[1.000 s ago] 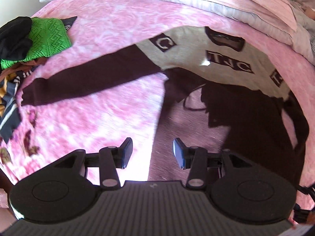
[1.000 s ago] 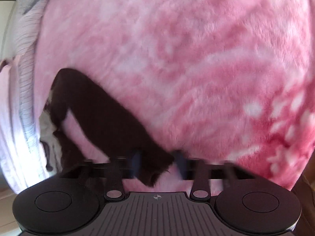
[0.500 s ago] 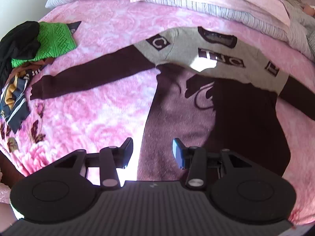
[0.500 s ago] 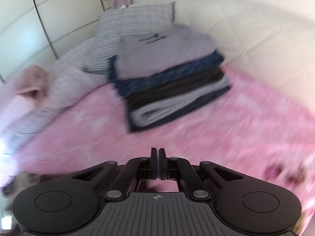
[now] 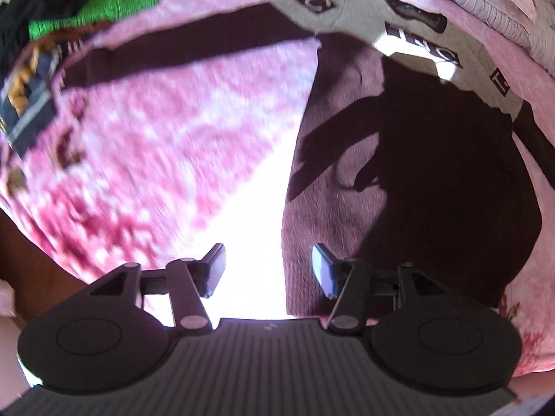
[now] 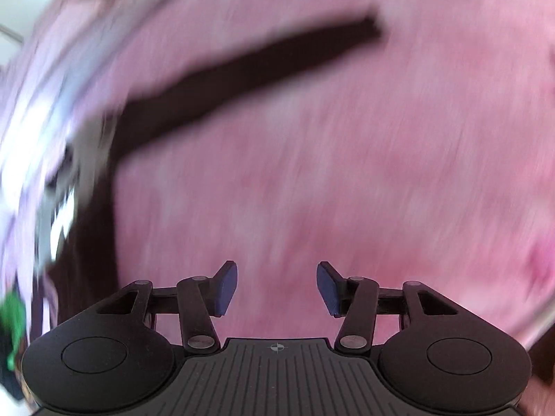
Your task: Fold clothes
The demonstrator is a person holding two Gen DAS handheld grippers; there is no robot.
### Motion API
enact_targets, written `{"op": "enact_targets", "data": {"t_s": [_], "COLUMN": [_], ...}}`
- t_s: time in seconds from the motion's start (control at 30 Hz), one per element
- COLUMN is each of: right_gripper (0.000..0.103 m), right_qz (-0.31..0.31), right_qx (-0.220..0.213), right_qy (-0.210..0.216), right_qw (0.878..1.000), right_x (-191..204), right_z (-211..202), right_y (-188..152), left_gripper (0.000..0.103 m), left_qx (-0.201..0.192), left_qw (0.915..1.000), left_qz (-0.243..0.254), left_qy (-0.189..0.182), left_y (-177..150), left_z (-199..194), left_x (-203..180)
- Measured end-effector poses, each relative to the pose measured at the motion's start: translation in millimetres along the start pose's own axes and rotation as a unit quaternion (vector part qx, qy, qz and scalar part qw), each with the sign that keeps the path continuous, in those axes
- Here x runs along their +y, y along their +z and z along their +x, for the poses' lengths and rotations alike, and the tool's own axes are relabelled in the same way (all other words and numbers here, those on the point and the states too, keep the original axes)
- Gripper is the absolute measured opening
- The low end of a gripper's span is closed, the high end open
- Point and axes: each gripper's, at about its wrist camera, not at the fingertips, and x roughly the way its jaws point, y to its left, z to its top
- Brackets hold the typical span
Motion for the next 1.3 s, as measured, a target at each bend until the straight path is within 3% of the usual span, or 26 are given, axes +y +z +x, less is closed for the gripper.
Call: {"op": "enact_targets", "data": {"t_s": [0.13, 0.23, 0.3, 0.33, 0.4, 0.5, 0.63, 0.73, 0.87, 0.97, 1.03, 1.2, 1.3], "right_gripper": [0.048, 0.048, 0.048, 0.048, 0.048, 0.048, 0.048, 0.048, 0.048, 0.048, 0.003, 0.002, 0.001], "right_qz": [0.019, 0.006, -0.001, -0.008, -0.037, -0.105, -0.157, -0.137, -0.073, -0.030, -0.019, -0.100, -0.137], "right_qx": [0.015, -0.005, -0.024, -0.032, -0.044, -0.039, 0.005, 0.038, 0.076, 0.055, 0.074, 0.065, 0.057], "right_qy": [0.006, -0.004, -0.009, -0.010, -0.004, 0.022, 0.067, 0.115, 0.152, 0.156, 0.167, 0.166, 0.128], "right_qw": [1.000, 1.000, 1.000, 0.999, 0.998, 0.993, 0.985, 0.983, 0.983, 0.986, 0.983, 0.979, 0.981], "right_x": [8, 10, 20, 23, 41, 71, 113, 129, 140, 144, 147, 152, 127], "right_z": [6, -4, -13, -16, -31, -25, 8, 36, 69, 80, 84, 37, -1], "right_y": [-35, -39, -47, -50, -63, -81, -111, -135, -161, -171, -171, -142, -121], "left_gripper": [0.065, 0.061, 0.032, 0.005, 0.005, 0.007, 0.008, 0.008, 0.008, 0.008, 0.008, 0.007, 0.006], "left_qx": [0.020, 0.045, 0.047, 0.036, 0.014, -0.045, -0.054, -0.038, -0.023, -0.022, -0.022, -0.009, -0.001], "left_qw": [0.9987, 0.9964, 0.9959, 0.9957, 0.9954, 0.9975, 0.9983, 0.9985, 0.9976, 0.9980, 0.9980, 0.9964, 0.9908], "left_qz": [-0.022, -0.038, -0.037, -0.027, -0.010, 0.010, 0.009, 0.027, 0.063, 0.051, 0.047, 0.053, 0.071], "left_qy": [-0.041, -0.061, -0.068, -0.081, -0.094, -0.053, -0.019, -0.029, -0.018, -0.029, -0.036, -0.066, -0.115], "left_y": [-13, -19, -20, -19, -12, 5, 34, 46, 38, 29, 27, 30, 20], "left_z": [30, 59, 70, 68, 55, 28, 31, 45, 61, 64, 62, 48, 26], "left_x": [1, 0, -2, -3, 1, 32, 82, 75, 52, 61, 64, 72, 72]}}
